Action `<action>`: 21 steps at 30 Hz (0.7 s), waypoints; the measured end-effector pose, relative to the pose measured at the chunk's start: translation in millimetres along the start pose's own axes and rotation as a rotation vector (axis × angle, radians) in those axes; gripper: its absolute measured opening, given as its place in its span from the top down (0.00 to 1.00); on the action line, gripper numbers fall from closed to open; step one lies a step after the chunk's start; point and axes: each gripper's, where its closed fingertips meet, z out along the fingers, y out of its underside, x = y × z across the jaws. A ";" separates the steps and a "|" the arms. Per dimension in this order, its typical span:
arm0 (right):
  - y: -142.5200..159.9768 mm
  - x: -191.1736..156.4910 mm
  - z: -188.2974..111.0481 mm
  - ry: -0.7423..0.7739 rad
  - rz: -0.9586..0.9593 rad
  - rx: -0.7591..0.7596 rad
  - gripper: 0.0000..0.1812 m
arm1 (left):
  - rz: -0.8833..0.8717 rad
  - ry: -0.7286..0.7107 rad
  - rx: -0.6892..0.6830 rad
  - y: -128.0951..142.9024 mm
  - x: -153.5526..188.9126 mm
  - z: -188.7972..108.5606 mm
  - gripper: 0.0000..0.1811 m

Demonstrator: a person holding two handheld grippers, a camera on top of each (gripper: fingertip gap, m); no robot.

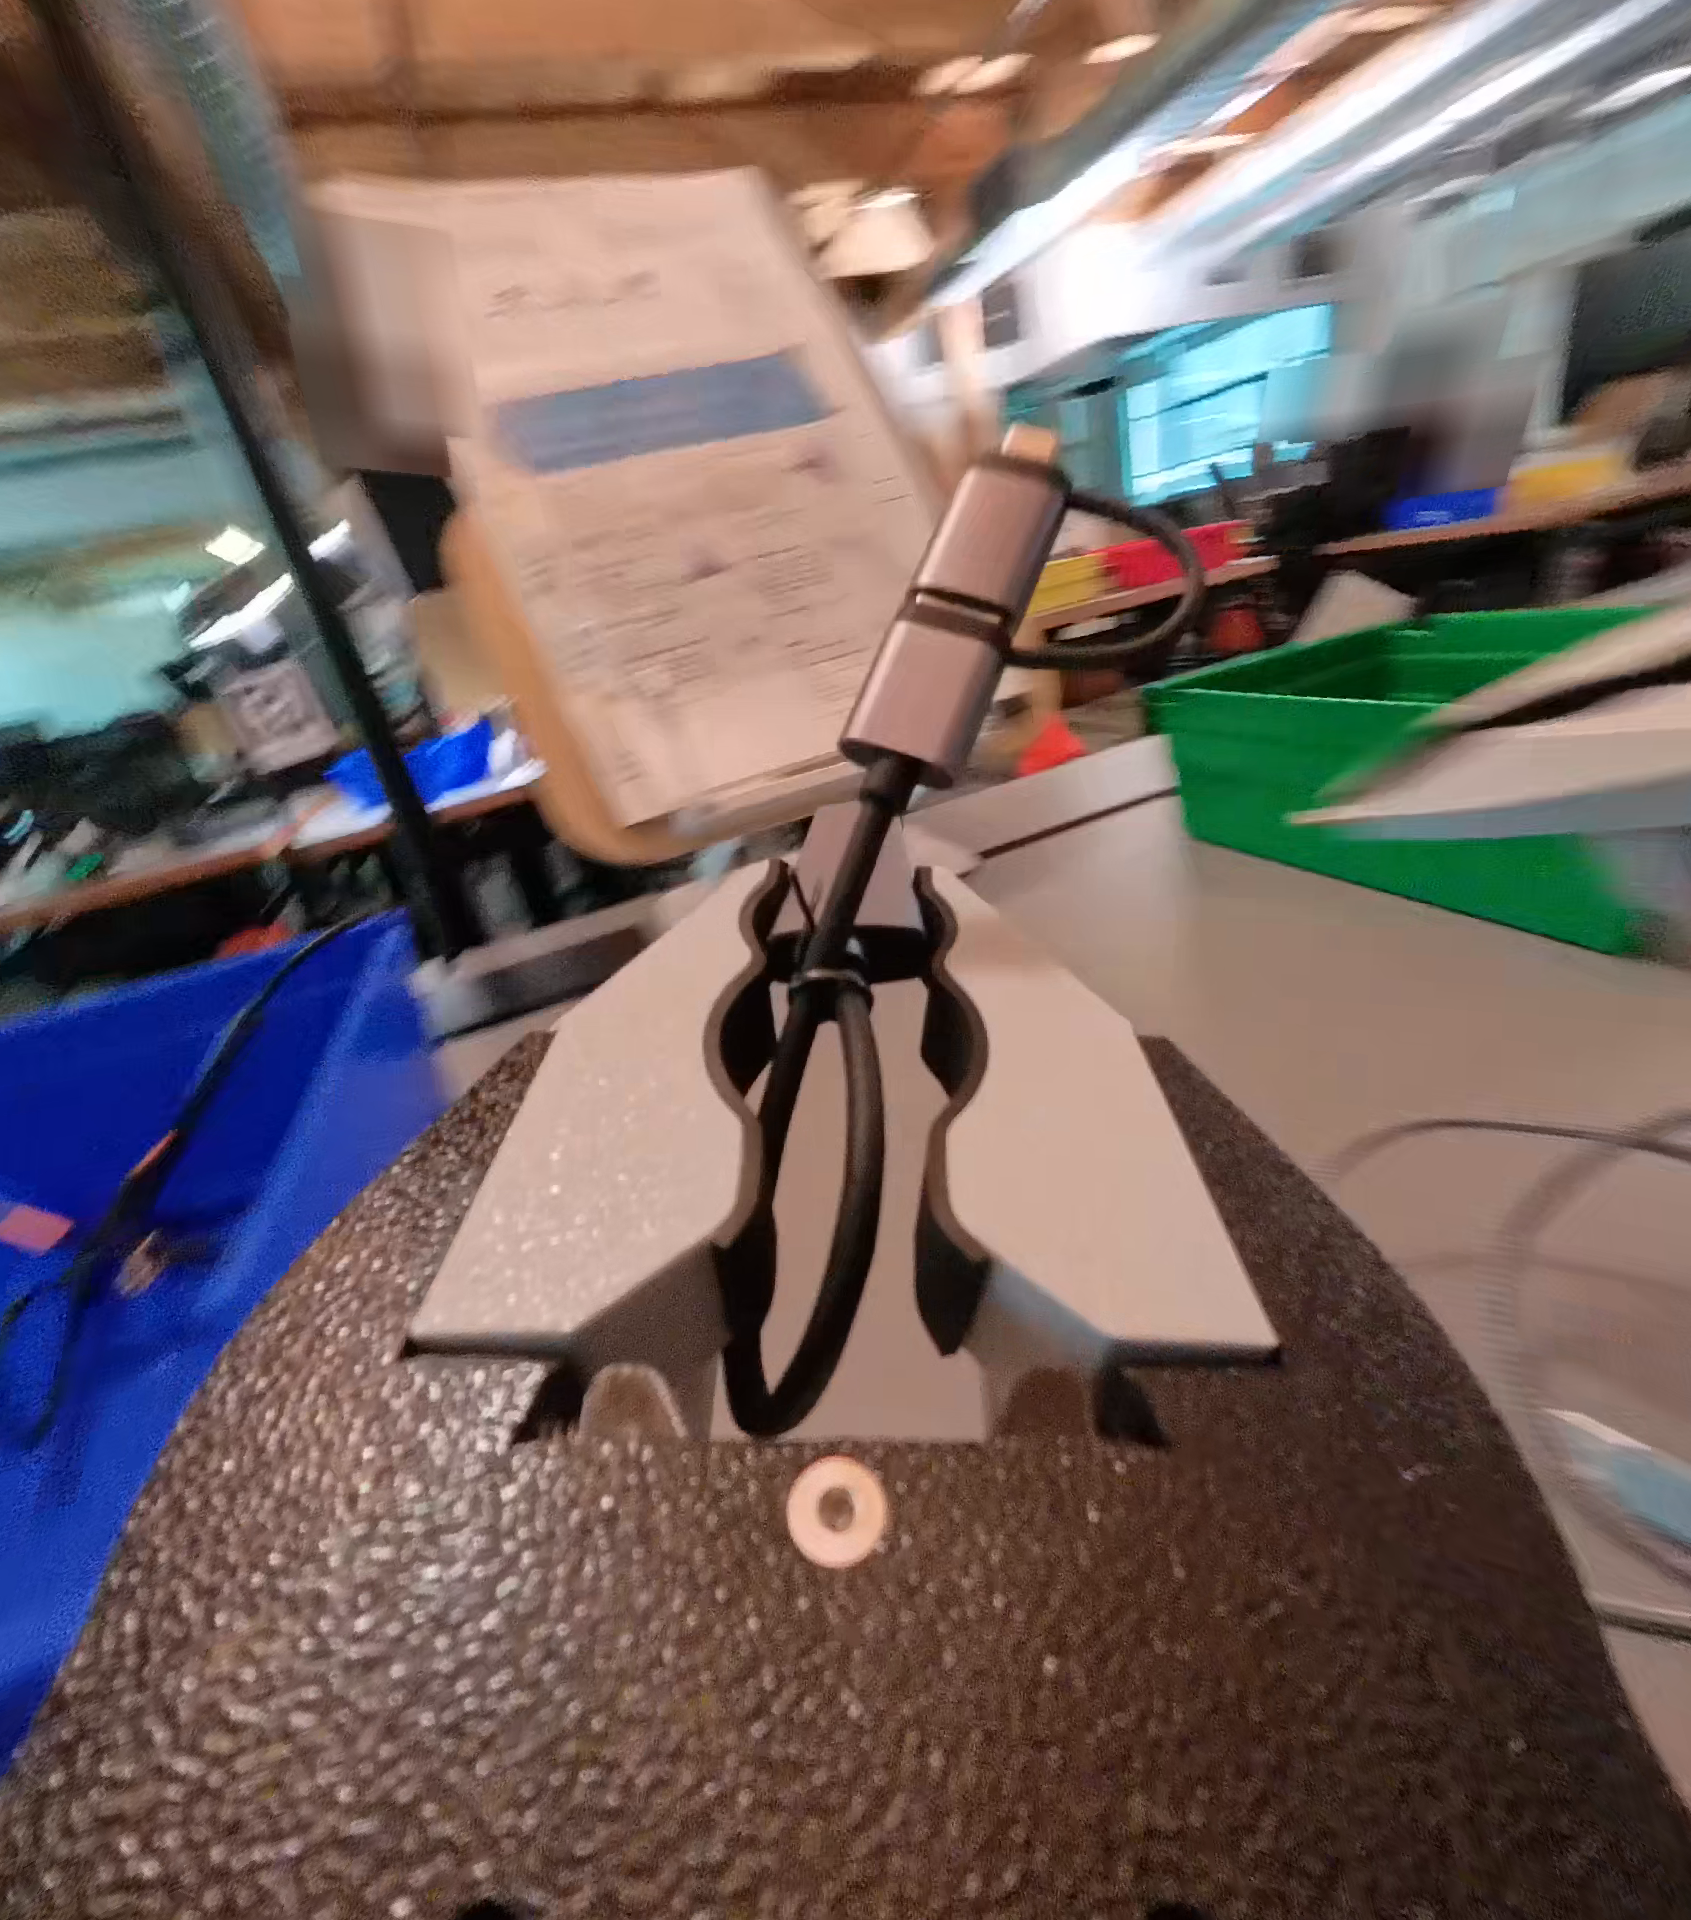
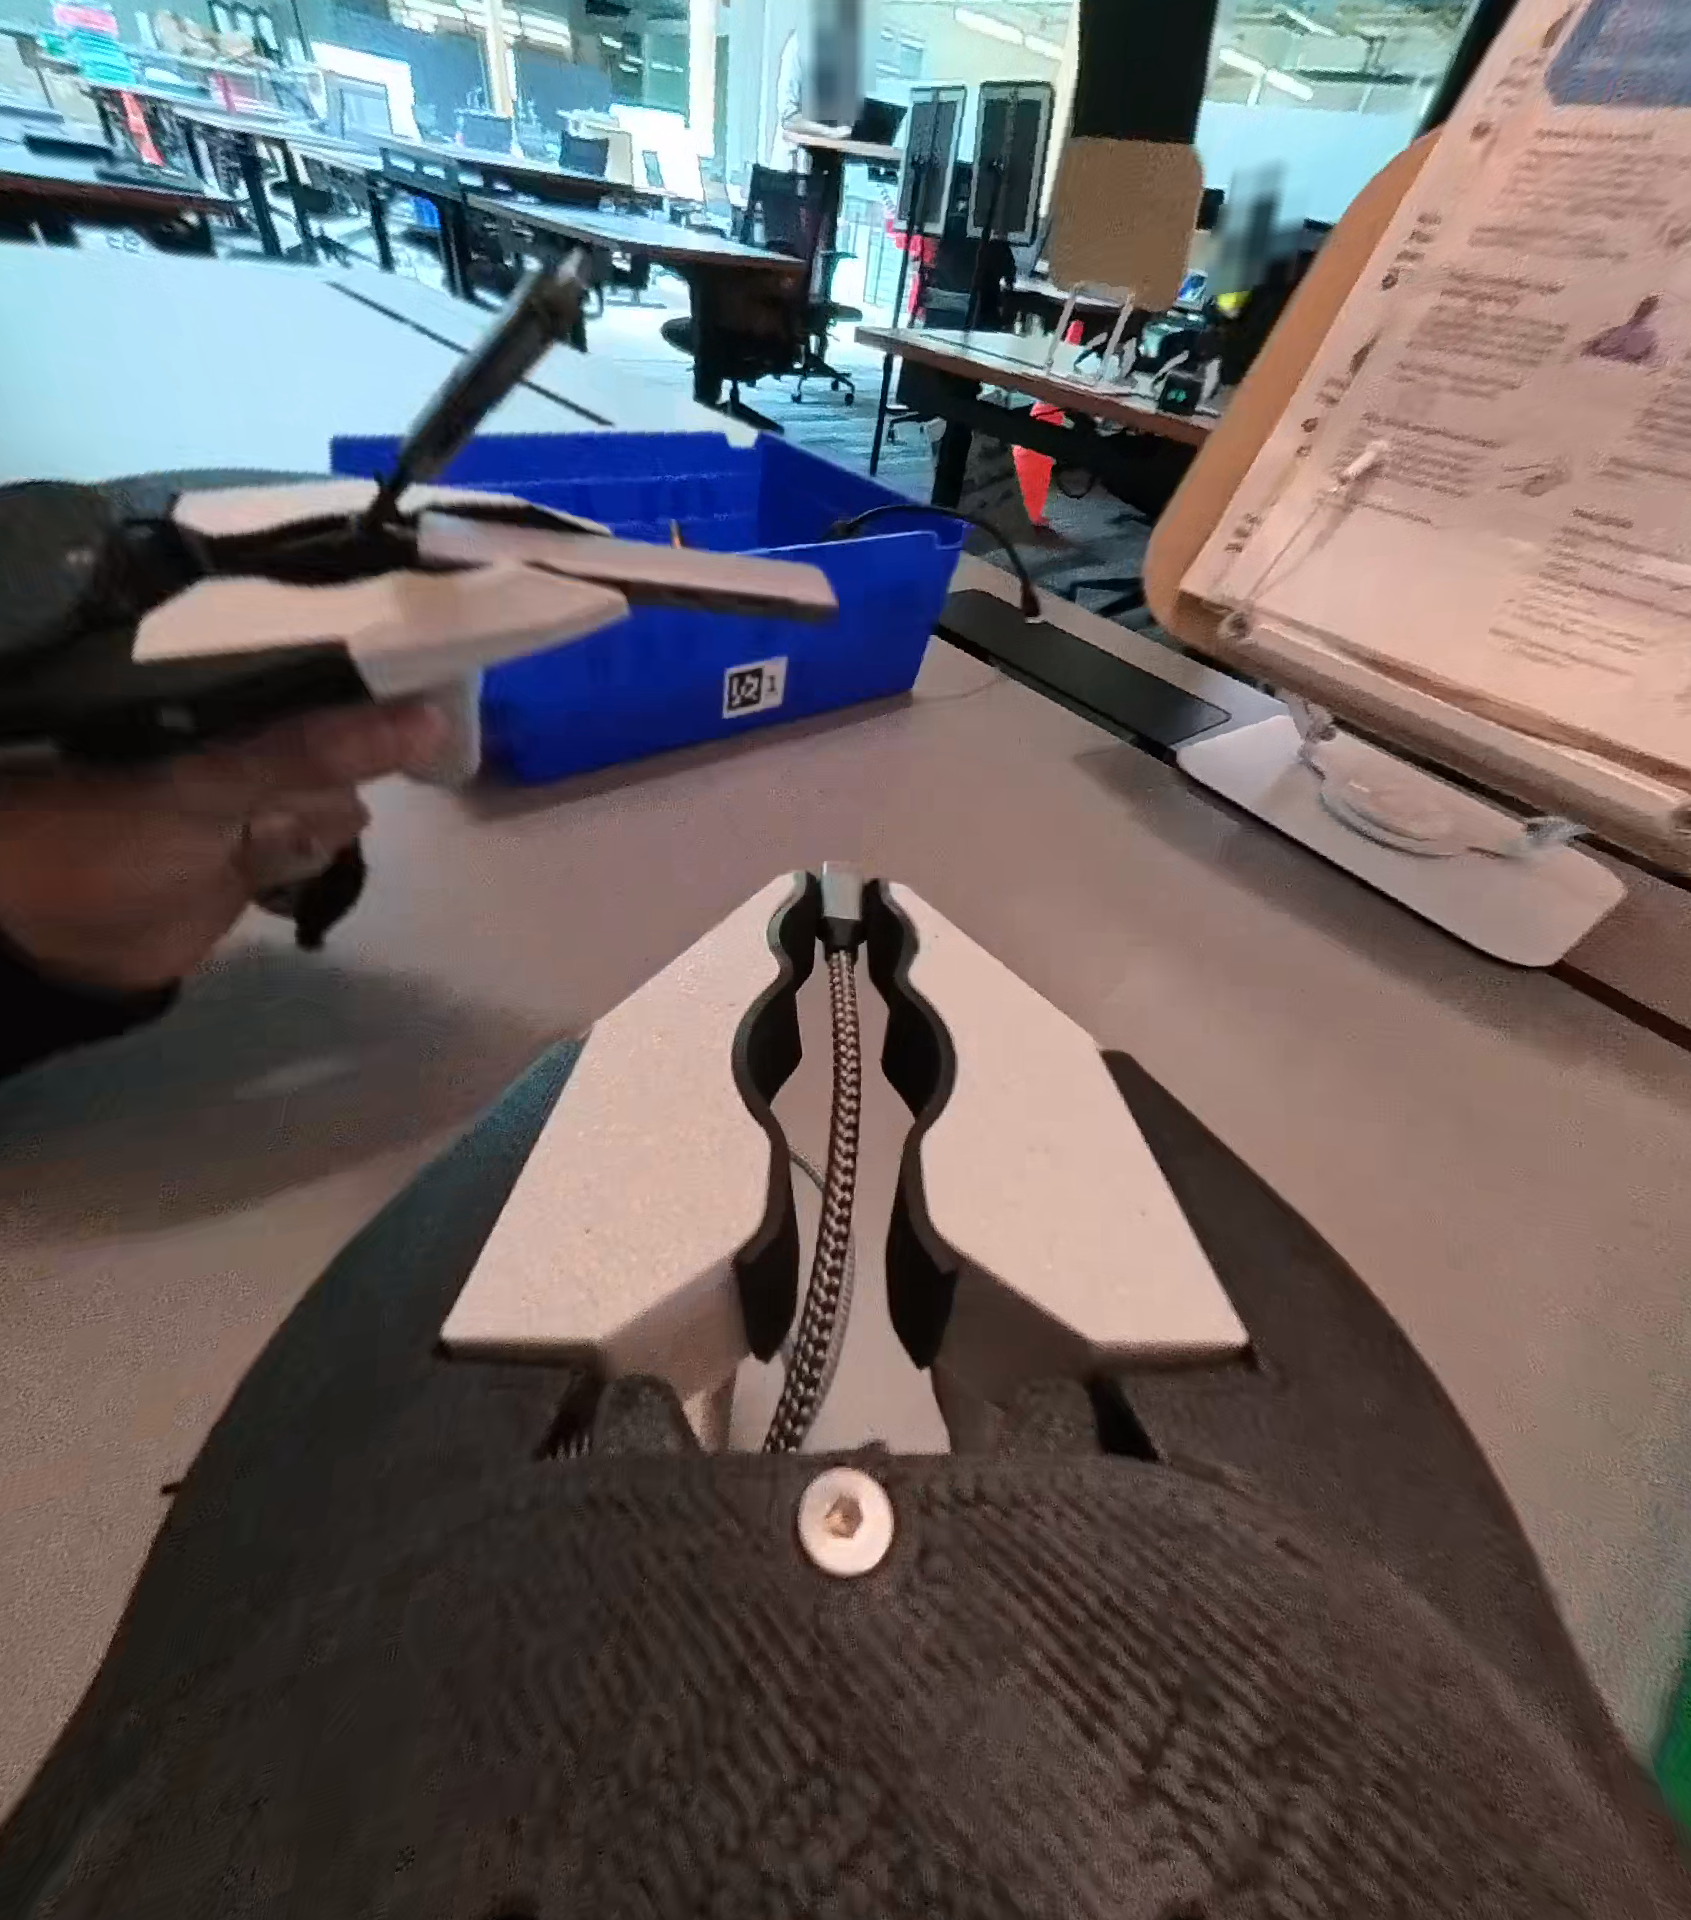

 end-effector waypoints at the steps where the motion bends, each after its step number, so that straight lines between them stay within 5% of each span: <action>1: -4.9 6.4 -14.7 0.009 0.011 0.027 0.95 | -0.078 -0.022 -0.006 -0.1 -24.9 -3.4 0.88; 4: -30.1 37.6 -54.3 0.094 0.062 0.159 0.95 | -0.208 0.002 0.101 -24.8 -54.9 -17.2 0.88; 8: -69.4 76.1 -88.8 0.191 -0.153 0.170 0.95 | -0.121 0.141 0.135 -40.4 -18.8 -15.1 0.88; 16: -191.7 166.8 -162.4 0.276 -0.276 0.192 0.95 | -0.131 0.222 0.044 -11.0 10.1 -1.1 0.88; 21: -220.0 229.7 -176.2 0.349 -0.290 0.127 0.95 | -0.153 0.215 0.035 -6.3 5.2 0.3 0.88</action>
